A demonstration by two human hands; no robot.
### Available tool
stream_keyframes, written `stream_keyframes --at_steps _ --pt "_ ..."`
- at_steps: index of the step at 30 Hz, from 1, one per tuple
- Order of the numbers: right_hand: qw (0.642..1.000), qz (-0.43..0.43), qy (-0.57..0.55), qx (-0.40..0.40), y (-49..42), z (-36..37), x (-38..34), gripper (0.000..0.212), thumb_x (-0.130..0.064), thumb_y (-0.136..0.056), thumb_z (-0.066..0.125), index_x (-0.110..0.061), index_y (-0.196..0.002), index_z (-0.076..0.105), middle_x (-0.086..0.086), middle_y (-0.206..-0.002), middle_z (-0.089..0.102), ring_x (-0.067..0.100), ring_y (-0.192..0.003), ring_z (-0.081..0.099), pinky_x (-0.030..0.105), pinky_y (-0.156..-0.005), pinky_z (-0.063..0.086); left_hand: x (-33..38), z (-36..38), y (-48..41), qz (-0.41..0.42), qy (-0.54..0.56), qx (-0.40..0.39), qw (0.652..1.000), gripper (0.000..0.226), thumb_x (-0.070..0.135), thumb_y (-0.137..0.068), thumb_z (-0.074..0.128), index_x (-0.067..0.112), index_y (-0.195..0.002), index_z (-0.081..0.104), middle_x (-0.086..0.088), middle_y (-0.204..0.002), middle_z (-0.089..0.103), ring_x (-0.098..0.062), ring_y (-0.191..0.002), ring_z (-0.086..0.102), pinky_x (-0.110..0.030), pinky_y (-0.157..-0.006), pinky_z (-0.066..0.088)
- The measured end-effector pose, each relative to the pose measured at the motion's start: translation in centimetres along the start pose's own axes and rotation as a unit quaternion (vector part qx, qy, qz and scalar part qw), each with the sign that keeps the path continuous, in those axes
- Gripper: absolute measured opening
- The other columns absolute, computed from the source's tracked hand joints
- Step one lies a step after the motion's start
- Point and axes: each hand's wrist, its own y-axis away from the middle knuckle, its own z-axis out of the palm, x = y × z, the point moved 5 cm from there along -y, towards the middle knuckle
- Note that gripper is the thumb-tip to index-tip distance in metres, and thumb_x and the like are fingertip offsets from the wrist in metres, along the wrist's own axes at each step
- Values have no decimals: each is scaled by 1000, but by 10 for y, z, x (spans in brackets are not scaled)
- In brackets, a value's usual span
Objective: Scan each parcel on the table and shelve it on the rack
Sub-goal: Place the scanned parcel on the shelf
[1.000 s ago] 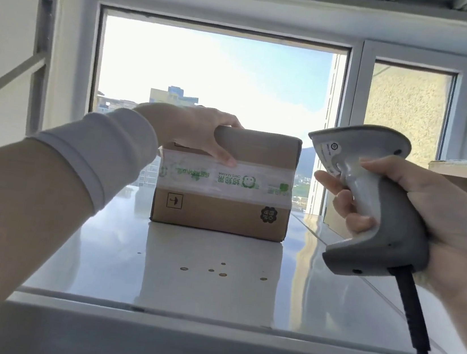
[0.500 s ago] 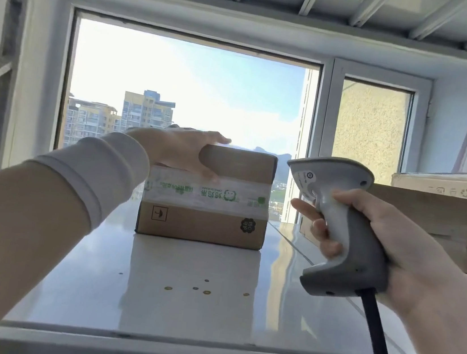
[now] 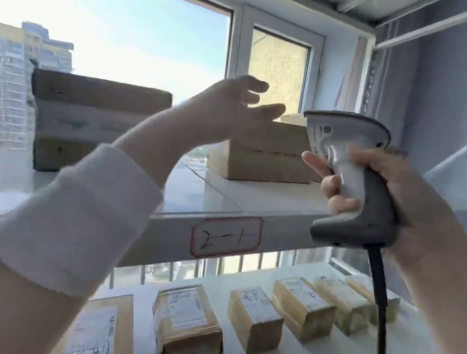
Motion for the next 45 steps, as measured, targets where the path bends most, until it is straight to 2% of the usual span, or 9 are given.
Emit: stream_keyframes --at_steps 1,5,9,15,22,34,37,42,45 --pt "1000 -6 2 6 16 -16 -9 33 -16 -75 58 -6 -106 52 15 -99 73 11 -50 56 16 -34 39 14 23 8 -1 54 2 999 53 48 -87 54 24 -134 45 4 -133 54 -6 -104 53 -5 -69 39" --pt "998 -26 20 54 89 -96 -45 46 -19 -69 58 -7 -112 50 12 -102 73 10 -51 55 15 -34 38 76 136 37 -31 219 -3 975 39 38 -90 56 20 -124 54 4 -112 64 -8 -100 61 -24 -85 48" --pt "994 -32 33 102 173 -189 -85 47 -20 -68 58 -9 -113 50 10 -101 73 10 -53 55 15 -36 38 168 262 60 -54 324 -32 944 36 31 -91 57 14 -123 56 1 -107 65 -10 -100 61 -25 -88 48" --pt "973 -28 55 222 308 -334 -133 38 -24 -72 59 -12 -108 50 11 -108 72 9 -55 56 15 -38 39 300 438 100 -76 401 -159 899 36 32 -91 56 16 -124 56 -1 -111 65 -13 -107 60 -31 -95 46" --pt "929 -31 55 365 401 -466 -171 21 -22 -91 48 -15 -111 48 10 -105 73 10 -55 55 16 -39 38 387 589 114 -104 440 -275 848 32 33 -90 57 18 -119 56 4 -105 63 -16 -107 60 -32 -96 45" --pt "850 -58 52 522 434 -678 -195 19 -21 -90 51 -16 -109 55 5 -103 74 13 -55 53 16 -39 39 428 824 78 -157 477 -380 777 44 34 -92 55 15 -130 45 -4 -125 56 -16 -109 58 -35 -98 44" --pt "826 -57 27 561 437 -735 -193 25 -21 -86 56 -13 -110 56 5 -105 74 11 -55 59 17 -39 40 421 891 68 -182 452 -422 764 50 39 -91 55 15 -133 42 -4 -128 54 -16 -108 57 -31 -93 43" --pt "788 -17 -28 615 453 -818 -169 23 -21 -85 57 -14 -107 58 6 -103 74 12 -60 63 18 -39 42 412 994 69 -257 381 -484 745 56 43 -91 51 13 -137 38 -6 -132 50 -21 -118 50 -42 -105 38" --pt "781 -6 -57 622 468 -860 -161 39 -23 -78 63 -14 -115 56 8 -107 73 13 -62 65 20 -39 43 409 1042 74 -288 355 -484 746 55 46 -91 50 16 -136 41 -5 -136 48 -25 -124 45 -46 -108 34"
